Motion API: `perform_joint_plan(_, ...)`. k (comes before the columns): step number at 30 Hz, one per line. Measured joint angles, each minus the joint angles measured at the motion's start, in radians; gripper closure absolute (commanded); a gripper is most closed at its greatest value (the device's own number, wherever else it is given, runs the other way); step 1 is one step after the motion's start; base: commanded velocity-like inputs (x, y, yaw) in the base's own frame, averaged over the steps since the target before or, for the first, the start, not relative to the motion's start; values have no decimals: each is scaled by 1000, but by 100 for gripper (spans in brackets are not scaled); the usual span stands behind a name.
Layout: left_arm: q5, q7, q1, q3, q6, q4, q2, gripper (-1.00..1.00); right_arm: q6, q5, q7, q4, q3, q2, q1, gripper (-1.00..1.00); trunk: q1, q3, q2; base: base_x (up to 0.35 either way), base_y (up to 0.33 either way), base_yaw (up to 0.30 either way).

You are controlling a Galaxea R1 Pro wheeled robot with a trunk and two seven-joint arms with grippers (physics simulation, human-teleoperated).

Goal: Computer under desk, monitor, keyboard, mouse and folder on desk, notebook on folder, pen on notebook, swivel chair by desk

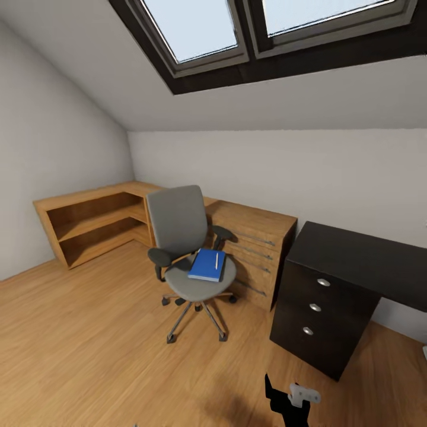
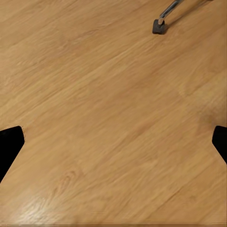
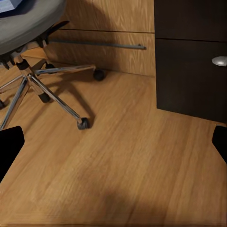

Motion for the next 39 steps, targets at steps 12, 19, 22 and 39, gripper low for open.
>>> perform_joint_plan(12,6,-6,0,3,18,10,4,-100,-5,1,0,0,0,1,0,-100,-46,42,84,-8,0,-124)
perform_joint_plan(19,6,-6,0,5,23,25,2,-100,-5,2,0,0,0,-1,0,-100,-73,70,133,0,0,-222)
perform_joint_plan(22,6,-6,0,5,23,26,2,-100,-5,2,1,0,0,-1,0,-100,-81,80,147,0,0,-227)
perform_joint_plan(39,0,-8,0,6,16,56,0,-100,-2,5,1,0,1,2,0,-100,-80,92,147,-89,59,-252)
